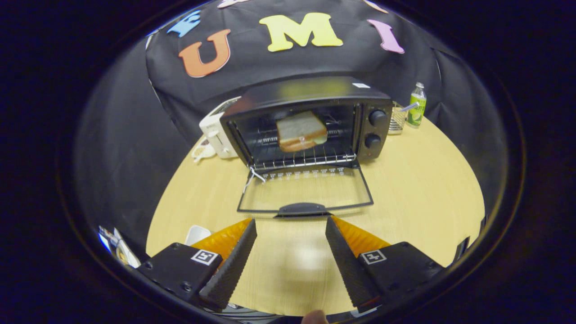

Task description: Open the toaster oven, put the food inside, and close the toaster oven door.

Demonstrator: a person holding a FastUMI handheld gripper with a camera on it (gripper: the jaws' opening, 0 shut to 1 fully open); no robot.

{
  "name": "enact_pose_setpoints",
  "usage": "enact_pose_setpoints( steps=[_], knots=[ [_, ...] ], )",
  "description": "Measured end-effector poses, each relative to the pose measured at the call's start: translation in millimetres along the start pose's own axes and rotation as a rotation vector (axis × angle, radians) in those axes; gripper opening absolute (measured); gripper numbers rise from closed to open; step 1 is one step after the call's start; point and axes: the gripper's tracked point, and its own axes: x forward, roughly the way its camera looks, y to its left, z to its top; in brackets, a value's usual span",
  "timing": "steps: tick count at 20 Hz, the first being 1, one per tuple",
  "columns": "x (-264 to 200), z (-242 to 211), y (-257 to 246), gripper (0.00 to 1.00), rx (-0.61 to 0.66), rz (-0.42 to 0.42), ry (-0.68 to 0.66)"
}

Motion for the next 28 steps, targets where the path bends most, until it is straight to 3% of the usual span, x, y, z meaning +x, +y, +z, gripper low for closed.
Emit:
enact_pose_setpoints(
  steps=[10, 18, 28],
  knots=[
    [78, -35, -23, 1.00, 0.009, -0.069, 0.012],
    [101, -29, -30, 1.00, -0.035, -0.113, 0.010],
    [50, 12, -21, 1.00, -0.038, -0.104, -0.079]
  ],
)
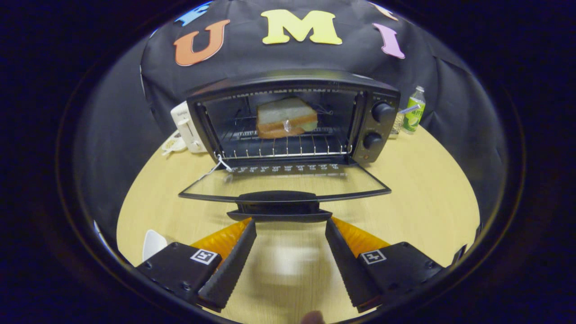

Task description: Open the toaster oven, put the food inside, and close the toaster oven door.

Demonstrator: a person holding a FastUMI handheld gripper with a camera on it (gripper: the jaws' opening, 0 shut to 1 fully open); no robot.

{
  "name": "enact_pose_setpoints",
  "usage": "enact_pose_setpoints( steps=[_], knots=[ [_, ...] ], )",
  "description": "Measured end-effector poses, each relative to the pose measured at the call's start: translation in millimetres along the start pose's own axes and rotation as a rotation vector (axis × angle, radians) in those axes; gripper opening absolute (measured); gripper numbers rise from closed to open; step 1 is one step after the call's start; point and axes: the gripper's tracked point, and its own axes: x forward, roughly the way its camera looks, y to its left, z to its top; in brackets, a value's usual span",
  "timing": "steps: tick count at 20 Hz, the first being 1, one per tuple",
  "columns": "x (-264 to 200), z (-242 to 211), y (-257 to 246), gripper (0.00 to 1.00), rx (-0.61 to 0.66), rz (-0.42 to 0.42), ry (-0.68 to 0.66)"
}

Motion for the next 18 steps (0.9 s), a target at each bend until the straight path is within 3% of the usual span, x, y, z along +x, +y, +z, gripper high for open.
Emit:
enact_pose_setpoints(
  steps=[7, 12, 18],
  knots=[
    [-32, 67, -4, 1.00, -0.039, -0.004, -0.135],
    [-113, 132, 0, 1.00, -0.047, 0.019, -0.279],
    [-212, 179, -1, 1.00, -0.028, 0.043, -0.403]
  ],
)
